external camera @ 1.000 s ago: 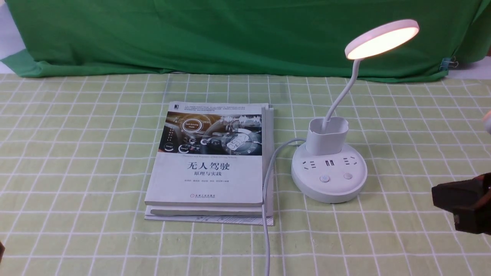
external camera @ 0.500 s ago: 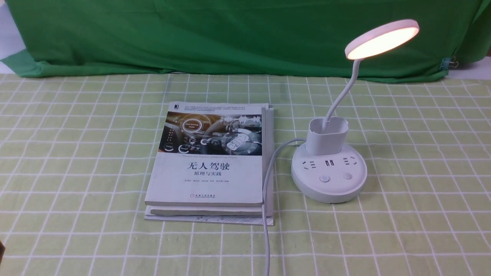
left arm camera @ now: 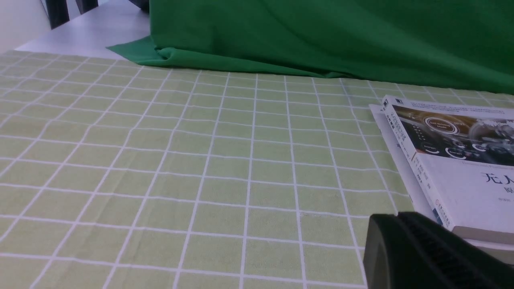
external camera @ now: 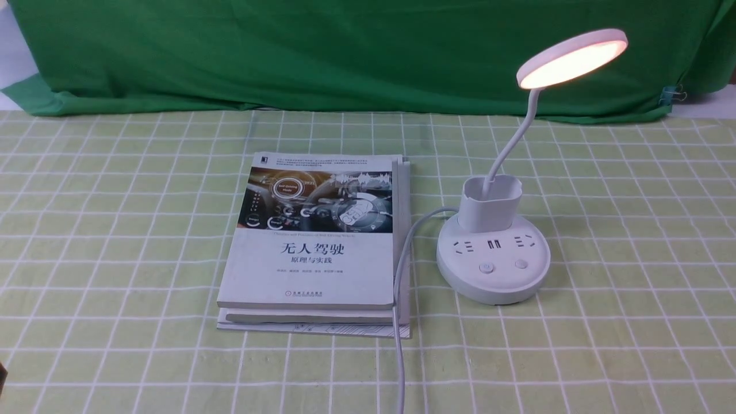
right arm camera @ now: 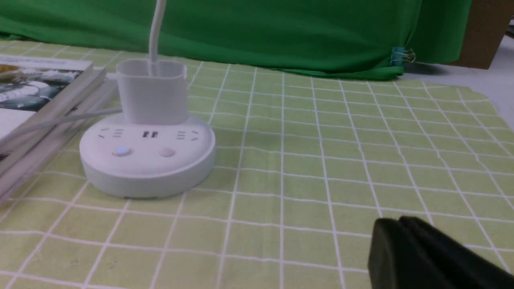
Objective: Turn on the table lamp on the green coffee tablecloth with your hand.
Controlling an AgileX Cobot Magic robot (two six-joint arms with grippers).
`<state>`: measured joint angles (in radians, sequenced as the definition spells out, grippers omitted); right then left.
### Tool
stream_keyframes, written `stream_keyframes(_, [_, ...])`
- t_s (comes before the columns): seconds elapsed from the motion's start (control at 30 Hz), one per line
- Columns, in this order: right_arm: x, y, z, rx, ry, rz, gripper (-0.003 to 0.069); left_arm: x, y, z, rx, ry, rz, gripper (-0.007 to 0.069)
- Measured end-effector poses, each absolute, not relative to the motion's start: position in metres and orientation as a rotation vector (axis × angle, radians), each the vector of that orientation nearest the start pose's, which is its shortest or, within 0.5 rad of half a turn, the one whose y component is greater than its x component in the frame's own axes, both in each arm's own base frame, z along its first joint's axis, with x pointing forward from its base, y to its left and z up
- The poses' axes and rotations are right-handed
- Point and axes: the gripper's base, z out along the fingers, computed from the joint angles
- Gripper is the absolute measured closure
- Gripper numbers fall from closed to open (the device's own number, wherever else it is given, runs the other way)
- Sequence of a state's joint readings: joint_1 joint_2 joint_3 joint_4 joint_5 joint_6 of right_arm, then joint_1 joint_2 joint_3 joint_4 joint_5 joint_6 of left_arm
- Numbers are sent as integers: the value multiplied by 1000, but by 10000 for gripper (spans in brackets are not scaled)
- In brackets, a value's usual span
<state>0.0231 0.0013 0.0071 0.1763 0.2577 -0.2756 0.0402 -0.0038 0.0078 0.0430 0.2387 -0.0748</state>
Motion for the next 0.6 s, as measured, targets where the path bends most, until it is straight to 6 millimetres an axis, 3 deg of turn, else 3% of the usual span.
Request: stream_keyframes(0.6, [55, 5, 187, -147, 1743, -25, 612, 55, 3, 189, -71, 1723, 14, 622])
